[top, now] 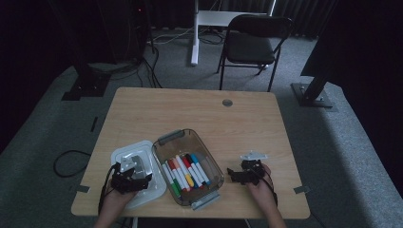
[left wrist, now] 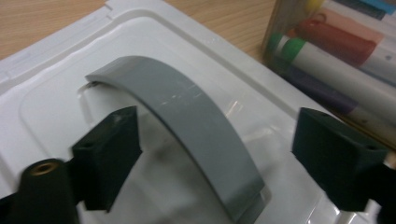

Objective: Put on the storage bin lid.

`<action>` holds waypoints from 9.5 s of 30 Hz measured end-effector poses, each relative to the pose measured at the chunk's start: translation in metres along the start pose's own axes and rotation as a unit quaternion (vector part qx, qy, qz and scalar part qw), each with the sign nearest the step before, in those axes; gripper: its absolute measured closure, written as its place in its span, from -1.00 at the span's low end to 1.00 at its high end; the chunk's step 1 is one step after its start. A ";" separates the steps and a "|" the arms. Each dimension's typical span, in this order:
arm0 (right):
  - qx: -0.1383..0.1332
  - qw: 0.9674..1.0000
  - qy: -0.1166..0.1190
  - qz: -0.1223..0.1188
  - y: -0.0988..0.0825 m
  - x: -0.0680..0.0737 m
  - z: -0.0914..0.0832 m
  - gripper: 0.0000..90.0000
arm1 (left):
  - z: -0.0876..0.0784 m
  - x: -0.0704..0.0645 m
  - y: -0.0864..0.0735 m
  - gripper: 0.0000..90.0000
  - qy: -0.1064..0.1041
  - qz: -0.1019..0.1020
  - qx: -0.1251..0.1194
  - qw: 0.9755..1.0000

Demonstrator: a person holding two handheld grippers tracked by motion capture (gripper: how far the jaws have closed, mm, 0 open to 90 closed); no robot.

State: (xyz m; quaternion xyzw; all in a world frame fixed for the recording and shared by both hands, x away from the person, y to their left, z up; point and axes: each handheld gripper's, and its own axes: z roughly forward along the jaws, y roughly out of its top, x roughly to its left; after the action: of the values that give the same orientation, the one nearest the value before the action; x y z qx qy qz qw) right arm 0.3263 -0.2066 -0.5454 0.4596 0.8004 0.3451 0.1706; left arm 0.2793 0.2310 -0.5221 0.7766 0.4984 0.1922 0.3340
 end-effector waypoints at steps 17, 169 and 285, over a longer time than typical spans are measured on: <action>-0.037 0.999 0.029 -0.024 0.007 0.028 -0.011 -0.69 | -0.001 0.012 -0.002 0.38 0.018 -0.026 0.005 1.000; -0.034 0.995 0.082 -0.047 0.040 0.117 0.020 -0.72 | 0.001 0.078 -0.002 -0.99 -0.026 -0.056 -0.099 0.993; -0.053 0.997 -0.017 0.062 0.013 -0.013 -0.032 -0.73 | 0.030 0.008 0.034 -0.97 -0.081 0.023 -0.083 0.993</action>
State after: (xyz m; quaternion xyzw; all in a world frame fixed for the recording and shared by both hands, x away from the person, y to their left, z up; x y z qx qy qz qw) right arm 0.3223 -0.2261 -0.5139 0.5041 0.7480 0.3892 0.1869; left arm 0.3235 0.2189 -0.5197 0.7705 0.4342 0.1773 0.4317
